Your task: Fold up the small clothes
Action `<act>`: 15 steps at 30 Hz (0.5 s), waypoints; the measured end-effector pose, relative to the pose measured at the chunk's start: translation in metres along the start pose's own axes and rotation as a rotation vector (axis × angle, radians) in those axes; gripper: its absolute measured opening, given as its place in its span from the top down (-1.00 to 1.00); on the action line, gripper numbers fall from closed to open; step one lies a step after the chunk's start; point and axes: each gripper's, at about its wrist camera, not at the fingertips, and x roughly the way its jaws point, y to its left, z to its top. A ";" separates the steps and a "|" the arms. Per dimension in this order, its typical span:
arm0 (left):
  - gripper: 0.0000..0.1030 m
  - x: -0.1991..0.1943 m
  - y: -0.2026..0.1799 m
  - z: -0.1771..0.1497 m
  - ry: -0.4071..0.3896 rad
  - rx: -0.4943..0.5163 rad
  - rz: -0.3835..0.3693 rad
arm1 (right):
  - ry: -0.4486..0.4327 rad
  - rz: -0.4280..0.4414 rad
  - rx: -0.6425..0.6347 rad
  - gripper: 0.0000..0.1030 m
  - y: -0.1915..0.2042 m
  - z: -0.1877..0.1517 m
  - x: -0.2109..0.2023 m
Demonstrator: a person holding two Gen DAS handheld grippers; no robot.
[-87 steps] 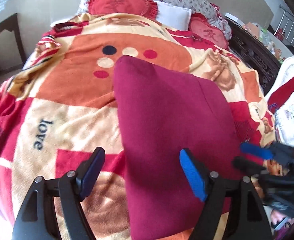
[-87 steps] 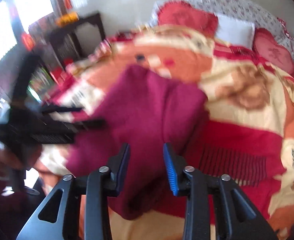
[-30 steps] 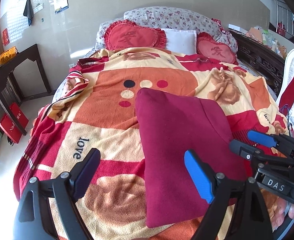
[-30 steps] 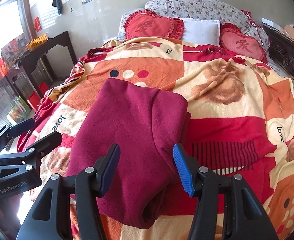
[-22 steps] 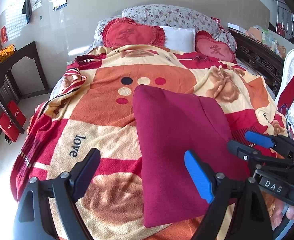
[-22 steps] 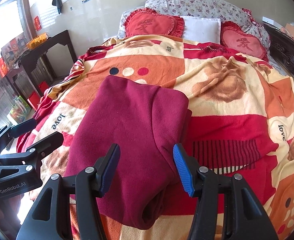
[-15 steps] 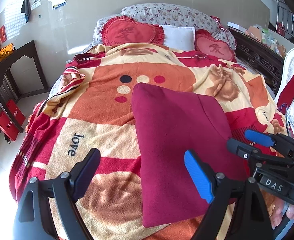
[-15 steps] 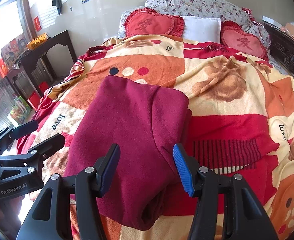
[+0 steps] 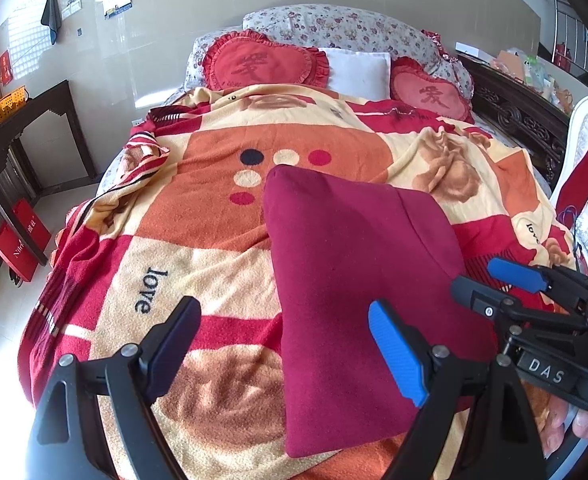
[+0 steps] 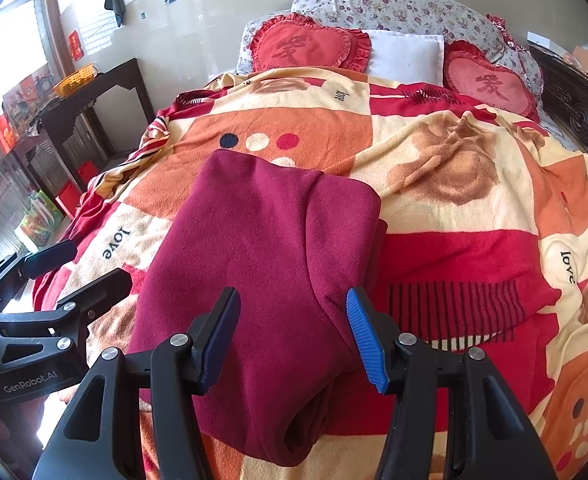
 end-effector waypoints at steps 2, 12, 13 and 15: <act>-0.73 0.000 0.000 0.000 -0.002 0.003 0.004 | 0.001 0.000 0.000 0.28 0.000 0.001 0.001; -0.73 0.004 0.001 0.000 0.005 0.000 0.007 | 0.012 0.004 -0.006 0.28 0.003 0.003 0.006; -0.73 0.005 0.001 0.000 0.007 -0.001 0.006 | 0.012 0.004 -0.006 0.28 0.002 0.003 0.007; -0.73 0.006 0.001 -0.001 0.010 -0.002 0.005 | 0.014 0.005 -0.004 0.28 0.002 0.003 0.008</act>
